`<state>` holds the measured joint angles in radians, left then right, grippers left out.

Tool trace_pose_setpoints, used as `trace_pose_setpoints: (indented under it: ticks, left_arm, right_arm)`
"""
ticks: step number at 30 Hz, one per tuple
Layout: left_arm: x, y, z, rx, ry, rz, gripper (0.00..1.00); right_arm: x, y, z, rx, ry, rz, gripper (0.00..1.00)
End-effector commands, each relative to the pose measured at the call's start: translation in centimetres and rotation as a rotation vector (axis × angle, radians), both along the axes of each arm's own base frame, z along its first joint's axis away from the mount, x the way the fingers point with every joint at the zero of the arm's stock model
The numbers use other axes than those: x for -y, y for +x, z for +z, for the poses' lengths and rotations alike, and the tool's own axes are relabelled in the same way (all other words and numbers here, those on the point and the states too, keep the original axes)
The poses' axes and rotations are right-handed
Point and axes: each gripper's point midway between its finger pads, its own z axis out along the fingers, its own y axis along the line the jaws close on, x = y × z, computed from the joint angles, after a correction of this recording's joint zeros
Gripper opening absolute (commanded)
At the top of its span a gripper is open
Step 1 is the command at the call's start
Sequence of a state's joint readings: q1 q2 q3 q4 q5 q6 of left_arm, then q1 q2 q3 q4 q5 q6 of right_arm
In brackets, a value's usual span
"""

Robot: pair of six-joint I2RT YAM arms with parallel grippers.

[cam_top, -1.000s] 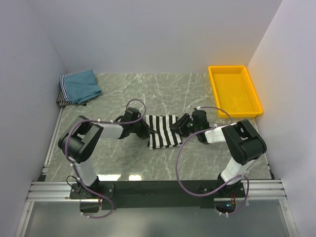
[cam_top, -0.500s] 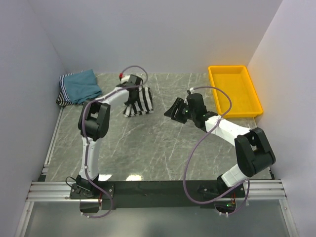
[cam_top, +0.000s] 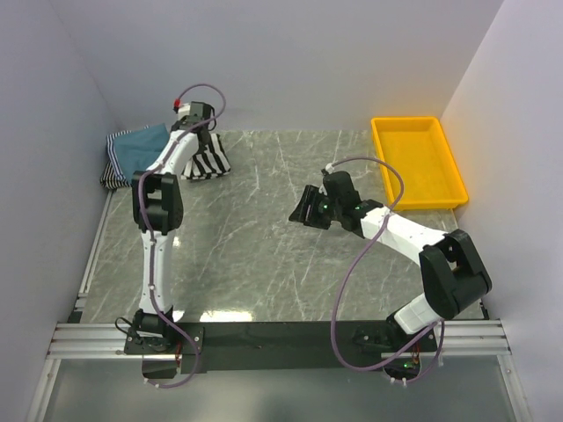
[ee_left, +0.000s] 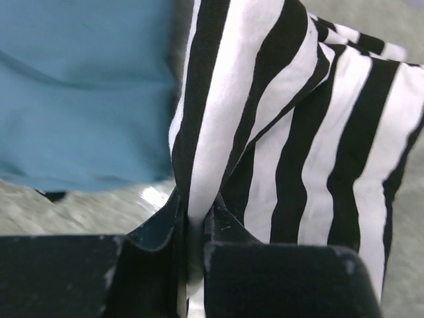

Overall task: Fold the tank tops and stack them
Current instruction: Neatly place the folded tank top to the corner

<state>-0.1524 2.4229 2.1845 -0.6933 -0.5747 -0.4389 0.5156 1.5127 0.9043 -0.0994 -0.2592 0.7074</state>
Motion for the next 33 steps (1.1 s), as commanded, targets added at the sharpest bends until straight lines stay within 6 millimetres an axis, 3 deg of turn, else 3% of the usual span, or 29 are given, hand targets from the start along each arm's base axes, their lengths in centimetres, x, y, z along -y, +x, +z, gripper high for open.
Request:
trace_pose_setpoints:
  ticks: [1, 13, 18, 19, 21, 33]
  left_arm:
    - [-2.3, 1.1, 4.1, 0.066, 0.033, 0.004, 0.0]
    - [-5.8, 2.2, 10.2, 0.205, -0.049, 0.025, 0.0]
    - [-6.3, 2.4, 11.7, 0.244, -0.106, 0.016, 0.0]
    - [-7.7, 2.2, 11.9, 0.247, -0.108, 0.037, 0.0]
    - [-8.4, 2.1, 12.6, 0.263, -0.125, 0.041, 0.0]
    - [-11.6, 1.4, 16.0, 0.358, -0.304, 0.036, 0.0]
  right_arm:
    - [-1.4, 0.6, 3.5, 0.091, 0.017, 0.04, 0.61]
    - [-1.9, 0.5, 3.6, 0.097, -0.002, 0.054, 0.62]
    - [-2.2, 0.5, 3.9, 0.101, 0.003, 0.058, 0.62]
    - [-2.2, 0.5, 3.9, 0.102, 0.003, 0.058, 0.62]
    - [-2.3, 0.5, 4.1, 0.103, 0.005, 0.059, 0.61]
    - [-2.6, 0.4, 4.8, 0.118, -0.007, 0.051, 0.62]
